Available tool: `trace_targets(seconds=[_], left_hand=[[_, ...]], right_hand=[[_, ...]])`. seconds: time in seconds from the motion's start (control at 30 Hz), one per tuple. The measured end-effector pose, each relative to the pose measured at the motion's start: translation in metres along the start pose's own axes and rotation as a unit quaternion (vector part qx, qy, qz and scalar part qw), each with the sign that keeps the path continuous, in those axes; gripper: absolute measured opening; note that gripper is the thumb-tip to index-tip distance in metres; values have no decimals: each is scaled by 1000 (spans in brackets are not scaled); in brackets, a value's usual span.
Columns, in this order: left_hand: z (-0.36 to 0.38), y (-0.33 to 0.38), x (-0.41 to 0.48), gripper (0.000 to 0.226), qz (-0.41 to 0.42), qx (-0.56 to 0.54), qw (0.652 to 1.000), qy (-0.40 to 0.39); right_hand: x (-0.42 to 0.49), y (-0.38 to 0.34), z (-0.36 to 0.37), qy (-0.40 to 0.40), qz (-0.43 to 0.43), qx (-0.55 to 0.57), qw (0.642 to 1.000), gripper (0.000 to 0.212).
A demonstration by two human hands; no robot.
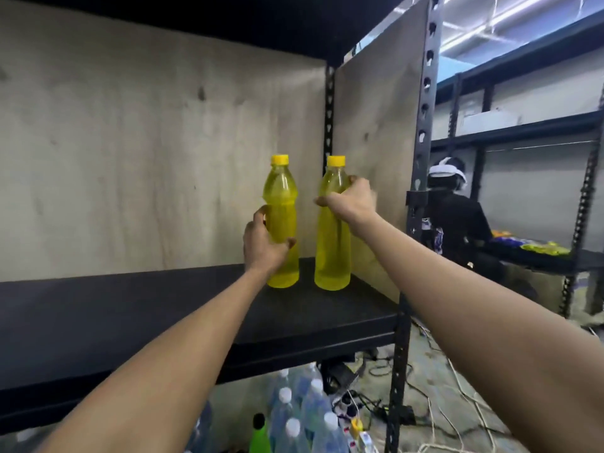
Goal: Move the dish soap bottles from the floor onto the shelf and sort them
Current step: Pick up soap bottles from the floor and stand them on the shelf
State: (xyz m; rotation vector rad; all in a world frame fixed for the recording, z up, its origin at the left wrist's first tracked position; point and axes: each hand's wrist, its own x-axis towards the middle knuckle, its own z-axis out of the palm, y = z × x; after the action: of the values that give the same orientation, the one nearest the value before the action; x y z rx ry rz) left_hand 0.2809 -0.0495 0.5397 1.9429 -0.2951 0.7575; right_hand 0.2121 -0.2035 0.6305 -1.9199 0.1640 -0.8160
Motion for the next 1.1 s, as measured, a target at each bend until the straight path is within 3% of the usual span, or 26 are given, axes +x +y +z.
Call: trace_targets(seconds=[0.1,0.27,0.47,0.6,0.67,0.7,0.83,0.9,1.0,1.1], left_hand=[[28,-22,28,91,-8,5,1000,-12],[50,-39,58,91,-30,-23,999,-5],[54,-55,66,99,-15,-7,999,-34],[30,-41,53,123,-86,39,985,-143],[3,-27,34,107,-106,56,983,-141],[-14,-20,16,93,-79,54,988,-121],[-93,0,-128,46,71,-65,995,-22],[-117,-3,-223,35,75,-120,990,-14],[-108,-57,-360,34,-80,-112,987,-82],[-68,-137,-465,35,-300,-33,922,-242]], right_hand=[[38,18,24,16,24,1,1000,69],[79,36,49,41,41,-34,998,74],[95,45,54,-19,46,-39,998,75],[71,39,41,-56,68,-16,996,108],[33,33,27,-54,38,-10,998,106],[4,32,16,-41,16,-5,999,100],[-155,64,-25,1,-45,7,999,54],[-240,113,-33,0,-35,-1,999,37],[-345,220,-34,-69,105,-58,990,28],[-407,325,-30,-193,313,-185,911,42]])
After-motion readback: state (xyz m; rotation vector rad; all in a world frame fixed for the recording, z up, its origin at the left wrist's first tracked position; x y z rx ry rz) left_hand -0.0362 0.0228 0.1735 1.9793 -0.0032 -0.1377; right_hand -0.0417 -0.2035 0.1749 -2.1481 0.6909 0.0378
